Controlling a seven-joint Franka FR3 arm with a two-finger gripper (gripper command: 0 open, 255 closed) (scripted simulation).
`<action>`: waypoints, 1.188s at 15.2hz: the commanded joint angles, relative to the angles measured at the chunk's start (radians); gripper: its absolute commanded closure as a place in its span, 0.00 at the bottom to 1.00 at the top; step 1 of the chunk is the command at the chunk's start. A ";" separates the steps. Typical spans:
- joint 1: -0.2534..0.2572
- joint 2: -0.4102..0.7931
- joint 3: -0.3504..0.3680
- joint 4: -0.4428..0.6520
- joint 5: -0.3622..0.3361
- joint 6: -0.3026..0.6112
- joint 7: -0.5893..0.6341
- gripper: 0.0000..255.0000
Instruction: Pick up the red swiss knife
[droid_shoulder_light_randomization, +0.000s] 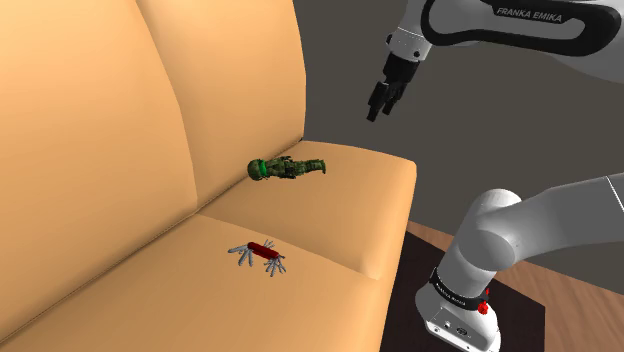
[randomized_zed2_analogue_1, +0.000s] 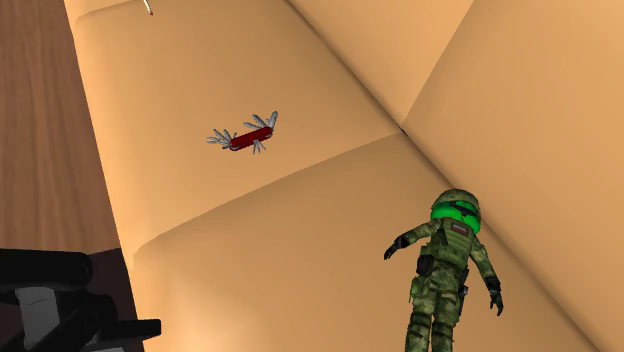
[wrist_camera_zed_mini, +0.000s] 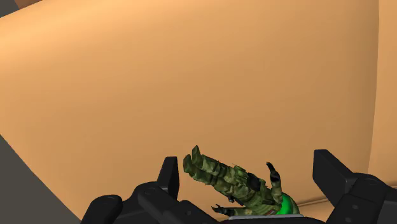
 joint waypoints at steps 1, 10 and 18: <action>0.000 0.000 0.000 0.000 0.000 0.000 0.000 0.00; 0.056 0.069 0.171 -0.099 0.086 0.092 0.189 0.00; 0.106 0.209 0.322 -0.117 0.157 0.189 0.356 0.00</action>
